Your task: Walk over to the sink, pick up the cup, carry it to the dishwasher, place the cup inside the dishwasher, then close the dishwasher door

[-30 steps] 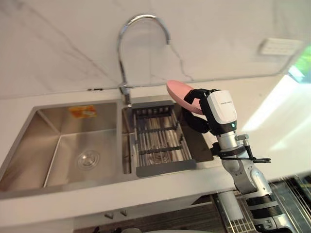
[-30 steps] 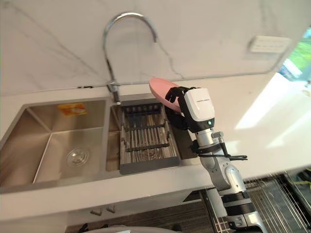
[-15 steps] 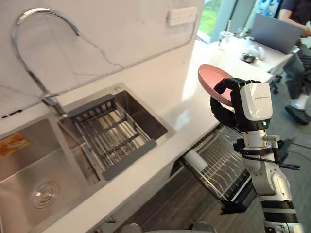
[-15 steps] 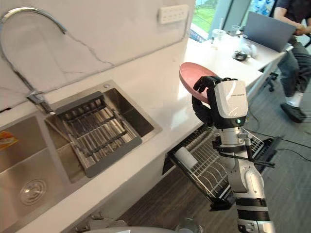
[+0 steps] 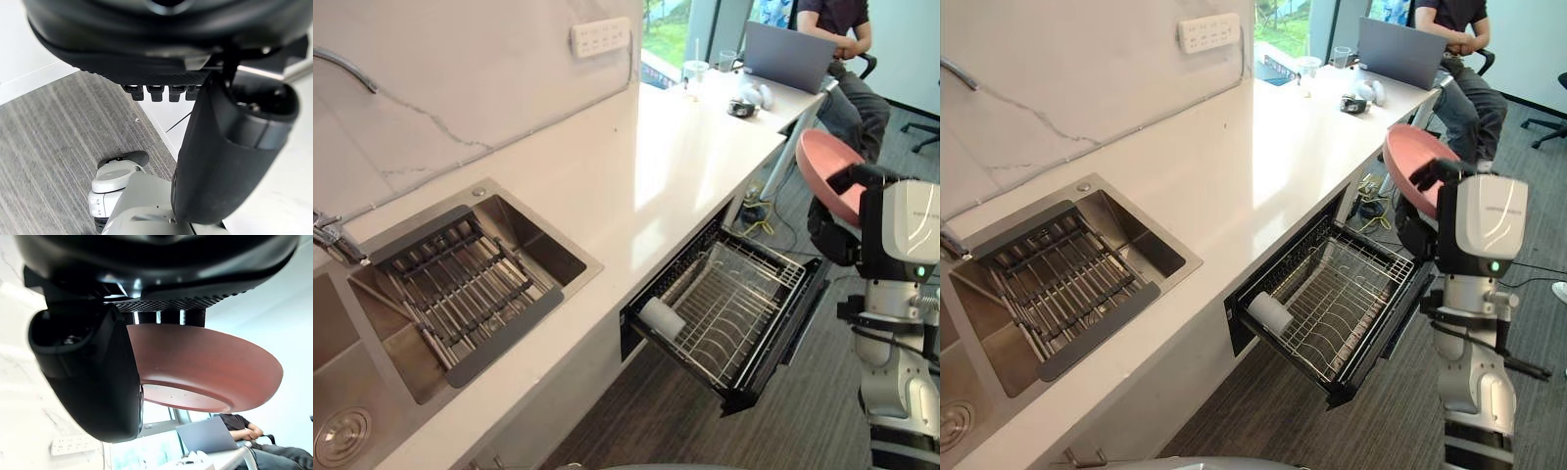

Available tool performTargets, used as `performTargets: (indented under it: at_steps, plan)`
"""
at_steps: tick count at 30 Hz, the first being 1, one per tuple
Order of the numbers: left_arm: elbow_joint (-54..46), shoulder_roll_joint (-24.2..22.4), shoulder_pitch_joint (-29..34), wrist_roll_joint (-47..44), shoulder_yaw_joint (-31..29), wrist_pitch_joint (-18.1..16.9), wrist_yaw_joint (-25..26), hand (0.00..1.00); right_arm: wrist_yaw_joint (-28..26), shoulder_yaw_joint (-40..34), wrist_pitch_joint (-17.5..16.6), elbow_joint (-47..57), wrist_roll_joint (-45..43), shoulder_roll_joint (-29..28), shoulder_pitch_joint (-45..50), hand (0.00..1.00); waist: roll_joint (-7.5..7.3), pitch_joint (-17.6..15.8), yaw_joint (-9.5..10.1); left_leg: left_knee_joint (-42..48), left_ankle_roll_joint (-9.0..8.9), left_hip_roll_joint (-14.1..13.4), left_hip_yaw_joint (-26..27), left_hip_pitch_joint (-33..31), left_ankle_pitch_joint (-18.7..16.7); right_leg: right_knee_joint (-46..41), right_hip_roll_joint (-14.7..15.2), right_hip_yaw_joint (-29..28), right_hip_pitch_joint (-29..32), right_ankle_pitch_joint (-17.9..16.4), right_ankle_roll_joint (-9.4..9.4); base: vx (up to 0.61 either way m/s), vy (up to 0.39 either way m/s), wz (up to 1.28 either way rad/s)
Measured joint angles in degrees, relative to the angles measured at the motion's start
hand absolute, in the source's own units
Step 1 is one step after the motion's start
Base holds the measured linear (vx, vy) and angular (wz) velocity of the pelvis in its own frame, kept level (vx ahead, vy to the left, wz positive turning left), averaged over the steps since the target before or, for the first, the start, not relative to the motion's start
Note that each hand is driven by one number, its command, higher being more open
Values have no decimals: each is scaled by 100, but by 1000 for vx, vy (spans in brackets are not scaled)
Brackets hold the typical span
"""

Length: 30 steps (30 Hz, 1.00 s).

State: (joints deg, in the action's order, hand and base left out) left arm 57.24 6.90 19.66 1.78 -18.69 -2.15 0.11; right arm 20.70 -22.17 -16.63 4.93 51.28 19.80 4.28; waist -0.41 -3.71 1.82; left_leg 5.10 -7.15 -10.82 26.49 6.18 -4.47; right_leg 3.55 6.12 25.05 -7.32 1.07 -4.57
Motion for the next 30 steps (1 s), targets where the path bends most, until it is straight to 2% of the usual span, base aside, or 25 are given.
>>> performTargets:
  at_steps: [5,8,10,12,16,20,22,27,30]
  plan:
    - [-3,-39,-11,44,59,-32,-31,100,-147,148,-24,-841,2,-161,125,0,-13,-1,-26,-294,127,256,-132,-95,228,125,162,107,106,153,-76,-109,34,16]
    - [-34,-10,-135,39,266,-59,-76,100,-89,298,92,-1392,4,-191,41,0,40,-29,-16,-292,269,379,-298,-521,344,123,271,241,436,273,-104,-121,46,28]
    - [-76,6,-283,-20,371,-117,-88,100,29,399,202,-1659,9,-203,-187,0,82,-239,5,-266,350,436,-340,-797,421,110,332,267,687,379,-89,-138,50,14]
    - [-81,79,-525,-132,479,-199,-138,100,218,520,419,-1998,8,-201,-576,0,123,-588,24,-212,441,512,-402,-1142,501,47,409,298,1000,478,-72,-141,61,14]
    - [-123,182,-890,-532,662,-289,-135,100,614,787,737,-2322,-60,-133,-1300,0,191,-1108,38,40,515,571,-609,-1683,499,-158,525,274,1493,549,-44,-89,62,6]
    - [-135,242,-1233,-771,803,-325,-135,100,898,973,945,-2756,-402,227,-2118,0,267,-1561,70,215,611,628,-687,-2098,514,-180,600,269,1818,682,-27,-63,53,6]
    - [-187,229,-1369,-918,930,-364,-149,100,1074,1142,1088,-3098,-681,506,-2558,0,353,-1767,134,270,630,700,-911,-2272,513,-246,661,262,1986,709,-32,-52,73,6]
    - [-325,231,-1581,-1103,1186,-371,-171,100,1239,1429,1345,-3873,-1321,883,-3392,0,487,-2050,224,287,703,768,-961,-2529,560,-289,726,240,2239,760,-34,-20,43,4]
    - [-343,238,-1687,-1201,1393,-372,-172,100,1283,1624,1538,-4337,-1832,1126,-3836,0,604,-2112,248,287,741,804,-989,-2681,586,-313,758,220,2394,779,-34,-7,38,5]
